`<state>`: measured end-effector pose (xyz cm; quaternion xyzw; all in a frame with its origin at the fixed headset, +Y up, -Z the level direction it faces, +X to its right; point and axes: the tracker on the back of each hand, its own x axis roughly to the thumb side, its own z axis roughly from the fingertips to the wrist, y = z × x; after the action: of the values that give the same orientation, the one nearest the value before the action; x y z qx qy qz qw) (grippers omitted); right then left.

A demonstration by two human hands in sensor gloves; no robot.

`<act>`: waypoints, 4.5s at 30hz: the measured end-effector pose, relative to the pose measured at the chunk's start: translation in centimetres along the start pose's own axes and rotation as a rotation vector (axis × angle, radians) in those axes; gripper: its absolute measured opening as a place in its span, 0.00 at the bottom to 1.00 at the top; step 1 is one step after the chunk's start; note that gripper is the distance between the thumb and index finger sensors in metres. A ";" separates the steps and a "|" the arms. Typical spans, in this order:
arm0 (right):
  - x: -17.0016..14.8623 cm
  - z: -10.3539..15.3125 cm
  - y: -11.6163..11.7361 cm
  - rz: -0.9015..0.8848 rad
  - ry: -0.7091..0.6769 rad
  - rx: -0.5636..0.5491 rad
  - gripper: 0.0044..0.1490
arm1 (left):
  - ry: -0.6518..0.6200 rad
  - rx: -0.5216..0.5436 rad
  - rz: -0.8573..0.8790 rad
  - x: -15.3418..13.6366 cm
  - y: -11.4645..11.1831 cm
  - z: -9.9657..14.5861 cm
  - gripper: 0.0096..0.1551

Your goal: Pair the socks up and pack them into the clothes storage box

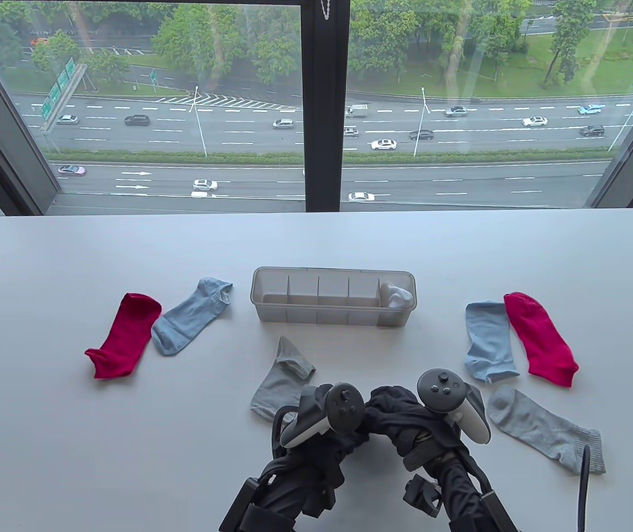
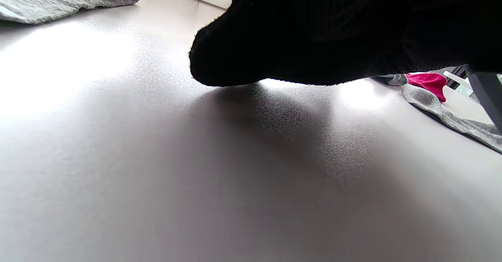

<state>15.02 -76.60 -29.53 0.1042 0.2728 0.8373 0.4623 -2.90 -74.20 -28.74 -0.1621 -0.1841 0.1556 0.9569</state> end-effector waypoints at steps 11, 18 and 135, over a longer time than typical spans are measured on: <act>0.4 0.1 0.2 0.106 -0.024 -0.012 0.35 | 0.009 -0.016 0.024 -0.3 0.5 0.0 0.30; 0.5 0.1 0.2 -0.022 -0.025 -0.002 0.35 | -0.008 0.076 0.020 0.2 1.2 0.5 0.31; 0.7 1.4 -1.5 -0.093 -0.168 -0.173 0.51 | -0.187 0.248 0.069 0.6 2.3 1.8 0.36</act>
<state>16.28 -74.88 -29.28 0.1208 0.1646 0.8236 0.5291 -3.60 -71.44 -27.83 -0.0339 -0.2461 0.2244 0.9423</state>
